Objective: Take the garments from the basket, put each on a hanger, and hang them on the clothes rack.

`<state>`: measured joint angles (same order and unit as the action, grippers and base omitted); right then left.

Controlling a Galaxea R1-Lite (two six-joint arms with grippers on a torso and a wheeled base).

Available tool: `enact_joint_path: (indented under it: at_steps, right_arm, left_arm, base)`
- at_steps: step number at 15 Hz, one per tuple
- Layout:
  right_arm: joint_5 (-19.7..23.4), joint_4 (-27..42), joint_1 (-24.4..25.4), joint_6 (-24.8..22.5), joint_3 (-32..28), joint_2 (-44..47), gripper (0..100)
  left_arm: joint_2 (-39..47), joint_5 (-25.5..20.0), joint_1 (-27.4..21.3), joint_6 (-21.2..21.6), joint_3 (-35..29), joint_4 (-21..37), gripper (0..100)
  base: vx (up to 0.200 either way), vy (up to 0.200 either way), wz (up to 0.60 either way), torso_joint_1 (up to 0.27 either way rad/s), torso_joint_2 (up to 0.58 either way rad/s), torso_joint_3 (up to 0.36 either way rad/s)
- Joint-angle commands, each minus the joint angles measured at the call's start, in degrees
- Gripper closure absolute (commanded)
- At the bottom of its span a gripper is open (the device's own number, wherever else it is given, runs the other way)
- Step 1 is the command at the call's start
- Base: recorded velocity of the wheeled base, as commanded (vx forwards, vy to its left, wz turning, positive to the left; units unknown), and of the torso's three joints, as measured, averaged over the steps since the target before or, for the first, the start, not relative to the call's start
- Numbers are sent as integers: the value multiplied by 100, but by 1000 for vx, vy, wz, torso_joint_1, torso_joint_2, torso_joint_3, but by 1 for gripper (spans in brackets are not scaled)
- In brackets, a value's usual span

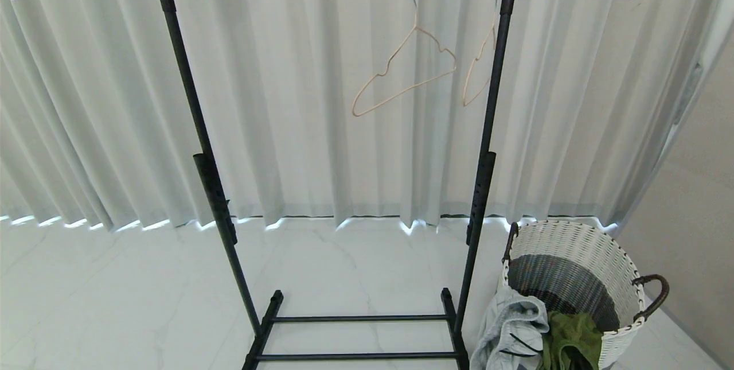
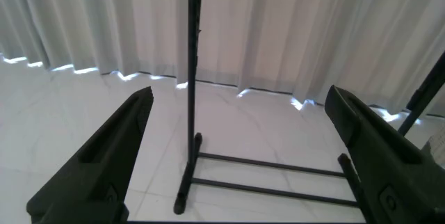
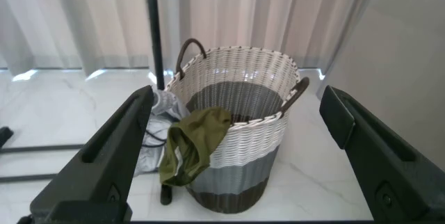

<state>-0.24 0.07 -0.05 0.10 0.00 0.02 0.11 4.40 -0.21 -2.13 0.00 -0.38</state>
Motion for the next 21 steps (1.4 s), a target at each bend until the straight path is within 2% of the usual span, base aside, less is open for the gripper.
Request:
enact_joint_path:
  at_steps: [1,6,13,21]
  right_arm:
    - [-2,1,5,8,0,-2,0]
    - [-2,1,5,-1,0,-2,0]
    - [-2,1,5,-1,0,-2,0]
    - [7,1,5,-71,0,-2,0]
  left_arm:
    - [7,-1,3,2,0,-6,0]
    - [-2,-1,3,11,0,3,0]
    - [-2,-1,3,2,0,-6,0]
    - [-2,-1,3,20,0,-6,0]
  base:
    - [0,0,0,0,0,0]
    - [200,0,0,0,1,3]
    - [0,0,0,0,0,0]
    - [0,0,0,-60,106,25]
